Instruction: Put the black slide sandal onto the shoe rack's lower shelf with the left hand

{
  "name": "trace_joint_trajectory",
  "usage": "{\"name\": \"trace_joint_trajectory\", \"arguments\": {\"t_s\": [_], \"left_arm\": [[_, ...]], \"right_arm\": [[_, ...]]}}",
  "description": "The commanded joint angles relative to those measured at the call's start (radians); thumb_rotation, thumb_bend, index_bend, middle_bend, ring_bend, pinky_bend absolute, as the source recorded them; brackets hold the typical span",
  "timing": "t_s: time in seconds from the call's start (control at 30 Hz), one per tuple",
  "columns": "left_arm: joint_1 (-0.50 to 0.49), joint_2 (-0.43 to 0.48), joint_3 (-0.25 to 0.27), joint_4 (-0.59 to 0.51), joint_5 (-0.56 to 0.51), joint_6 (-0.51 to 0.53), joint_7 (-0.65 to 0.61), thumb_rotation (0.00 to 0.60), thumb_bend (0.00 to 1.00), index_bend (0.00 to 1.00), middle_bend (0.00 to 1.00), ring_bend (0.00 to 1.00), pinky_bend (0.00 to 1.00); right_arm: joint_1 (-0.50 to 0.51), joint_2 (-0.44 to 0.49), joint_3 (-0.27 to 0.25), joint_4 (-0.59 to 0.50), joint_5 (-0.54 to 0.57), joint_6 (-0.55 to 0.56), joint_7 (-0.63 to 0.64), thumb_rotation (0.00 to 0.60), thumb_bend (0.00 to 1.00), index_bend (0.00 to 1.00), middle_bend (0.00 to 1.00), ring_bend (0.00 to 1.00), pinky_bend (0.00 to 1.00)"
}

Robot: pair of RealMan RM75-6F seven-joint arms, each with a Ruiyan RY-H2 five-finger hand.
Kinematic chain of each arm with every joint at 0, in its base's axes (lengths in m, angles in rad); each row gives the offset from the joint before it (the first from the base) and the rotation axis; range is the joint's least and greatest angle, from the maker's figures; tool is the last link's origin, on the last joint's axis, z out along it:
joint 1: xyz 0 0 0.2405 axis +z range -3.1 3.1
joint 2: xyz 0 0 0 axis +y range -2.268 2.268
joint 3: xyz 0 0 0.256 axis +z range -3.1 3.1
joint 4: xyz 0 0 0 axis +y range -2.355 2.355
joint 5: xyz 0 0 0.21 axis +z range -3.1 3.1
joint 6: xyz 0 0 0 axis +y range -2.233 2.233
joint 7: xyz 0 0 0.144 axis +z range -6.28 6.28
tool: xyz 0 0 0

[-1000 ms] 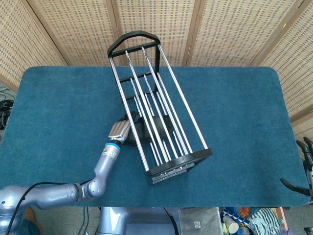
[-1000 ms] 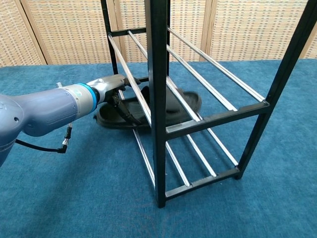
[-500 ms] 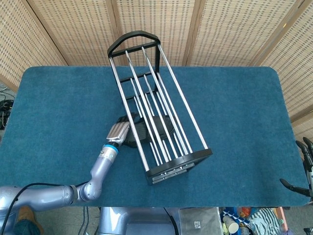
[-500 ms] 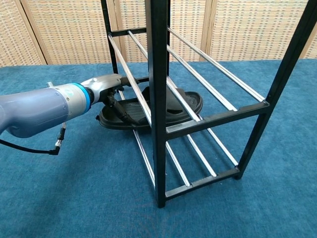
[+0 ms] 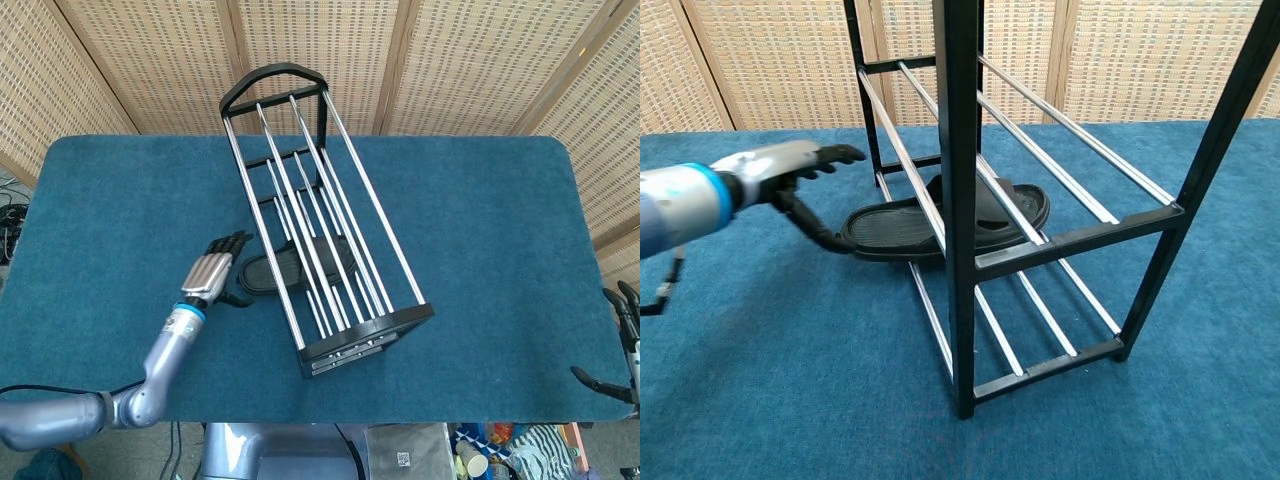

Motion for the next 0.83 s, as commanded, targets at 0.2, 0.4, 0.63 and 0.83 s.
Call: {"name": "trace_joint_trajectory", "arguments": {"t_s": [0.2,0.4,0.63,0.83], "left_arm": [[0.203,0.278,0.149,-0.172,0.226,0.077,-0.167,0.6,0.16,0.0,0.0,0.0,0.0],[0.33,0.369,0.195,-0.171,0.349,0.276,-0.182,0.6,0.16,0.0,0.0,0.0,0.0],[0.443,0.383,0.238,-0.181,0.477,0.49,-0.095,0.6,0.16,0.0,0.0,0.0,0.0],[0.509,0.387,0.279,-0.193,0.558,0.564,-0.057,0.6,0.16,0.0,0.0,0.0,0.0]], "right_arm": [[-0.003,-0.004,-0.006,-0.008,-0.017,0.008,-0.019,0.6,0.0,0.0,0.0,0.0,0.0],[-0.006,-0.009,-0.013,-0.019,-0.035,0.017,-0.043,0.6,0.0,0.0,0.0,0.0,0.0],[-0.008,-0.019,-0.021,-0.024,-0.057,0.026,-0.08,0.6,0.0,0.0,0.0,0.0,0.0],[-0.011,-0.023,-0.014,-0.014,-0.05,0.038,-0.104,0.6,0.0,0.0,0.0,0.0,0.0]]}}
